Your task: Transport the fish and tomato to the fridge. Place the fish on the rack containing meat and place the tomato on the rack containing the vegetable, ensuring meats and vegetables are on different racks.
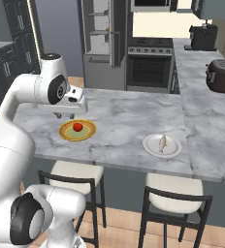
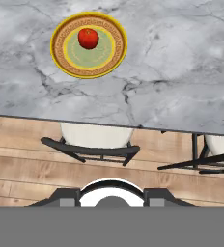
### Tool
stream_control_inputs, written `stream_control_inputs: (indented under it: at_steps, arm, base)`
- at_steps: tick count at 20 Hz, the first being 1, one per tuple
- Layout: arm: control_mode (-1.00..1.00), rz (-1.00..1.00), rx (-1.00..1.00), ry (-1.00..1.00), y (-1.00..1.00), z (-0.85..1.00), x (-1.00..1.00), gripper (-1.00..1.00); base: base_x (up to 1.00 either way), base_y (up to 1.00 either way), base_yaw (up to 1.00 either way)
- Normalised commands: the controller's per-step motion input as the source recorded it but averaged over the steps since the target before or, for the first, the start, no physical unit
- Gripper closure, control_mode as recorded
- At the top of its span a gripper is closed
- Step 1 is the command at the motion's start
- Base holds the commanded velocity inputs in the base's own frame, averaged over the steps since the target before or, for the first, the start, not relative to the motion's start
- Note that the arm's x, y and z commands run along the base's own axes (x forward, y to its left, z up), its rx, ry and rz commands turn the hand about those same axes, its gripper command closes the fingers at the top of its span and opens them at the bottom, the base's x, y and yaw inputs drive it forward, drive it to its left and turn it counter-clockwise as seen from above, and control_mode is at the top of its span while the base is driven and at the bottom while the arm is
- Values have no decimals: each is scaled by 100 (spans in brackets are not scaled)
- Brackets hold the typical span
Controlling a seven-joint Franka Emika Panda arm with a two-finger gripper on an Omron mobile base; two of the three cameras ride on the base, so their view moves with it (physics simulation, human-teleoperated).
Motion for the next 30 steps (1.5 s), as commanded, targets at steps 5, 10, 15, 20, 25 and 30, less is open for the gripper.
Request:
stream_control_inputs:
  at_steps: [5, 10, 15, 20, 25, 30]
  arm:
    - [-100, 0, 0, -4, 0, -5, -53, -100]
    - [-100, 1, 0, -1, 26, -11, -56, -100]
    - [-100, 0, 0, 0, 32, -39, 16, -100]
    - [-100, 0, 0, 0, 12, -38, 71, -100]
    - [-100, 0, 0, 4, 16, -21, 83, -100]
    - [-100, 0, 0, 5, 26, -15, 72, -100]
  base:
    - [0, 0, 0]
    - [0, 0, 0]
    - [0, 0, 0]
    - [0, 0, 0]
    - [0, 0, 0]
    - [0, 0, 0]
